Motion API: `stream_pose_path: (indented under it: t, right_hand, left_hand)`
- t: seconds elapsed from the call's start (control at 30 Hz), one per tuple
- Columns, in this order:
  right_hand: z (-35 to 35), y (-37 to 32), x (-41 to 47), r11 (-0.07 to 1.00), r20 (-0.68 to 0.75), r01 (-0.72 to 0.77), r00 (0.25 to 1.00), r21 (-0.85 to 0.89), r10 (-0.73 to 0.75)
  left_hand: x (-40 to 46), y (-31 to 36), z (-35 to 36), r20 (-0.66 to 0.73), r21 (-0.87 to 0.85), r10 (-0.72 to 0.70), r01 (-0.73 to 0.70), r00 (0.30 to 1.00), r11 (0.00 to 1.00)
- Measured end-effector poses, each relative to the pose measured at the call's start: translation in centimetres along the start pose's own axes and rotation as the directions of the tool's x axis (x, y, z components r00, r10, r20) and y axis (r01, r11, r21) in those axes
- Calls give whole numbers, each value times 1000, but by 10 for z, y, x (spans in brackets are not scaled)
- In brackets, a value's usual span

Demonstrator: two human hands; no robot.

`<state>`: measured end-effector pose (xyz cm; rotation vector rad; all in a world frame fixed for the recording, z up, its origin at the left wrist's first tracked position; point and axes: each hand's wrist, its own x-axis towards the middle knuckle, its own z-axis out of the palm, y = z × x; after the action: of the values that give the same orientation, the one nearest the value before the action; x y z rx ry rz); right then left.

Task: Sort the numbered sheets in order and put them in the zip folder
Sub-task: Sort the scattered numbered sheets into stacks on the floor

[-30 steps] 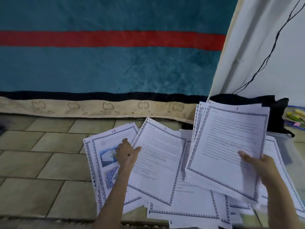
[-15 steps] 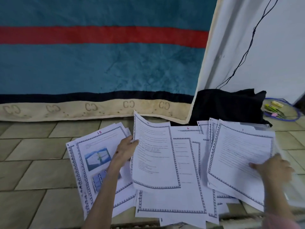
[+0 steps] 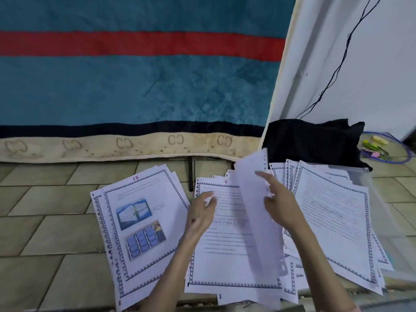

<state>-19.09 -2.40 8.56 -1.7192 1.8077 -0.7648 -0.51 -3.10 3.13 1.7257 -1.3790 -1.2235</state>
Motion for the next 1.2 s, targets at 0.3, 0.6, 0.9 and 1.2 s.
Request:
stream_pose_path:
  t: [0.3, 0.6, 0.9, 1.2]
  right_hand:
    - [-16, 17, 4, 988, -81, -152, 985, 18, 153]
    - [68, -25, -9, 990, 395, -23, 918, 138, -34]
    - [72, -7, 14, 929, 431, -257, 894, 265, 125]
    - [-57, 110, 22, 883, -296, -463, 835, 82, 465]
  left_hand:
    - [9, -14, -24, -120, 114, -197, 211, 973, 971]
    - [-20, 34, -123, -625, 202, 58, 89, 778, 975]
    - [-55, 110, -151, -640, 203, 355, -296, 681, 933]
    - [30, 42, -48, -200, 186, 128, -90, 971, 978]
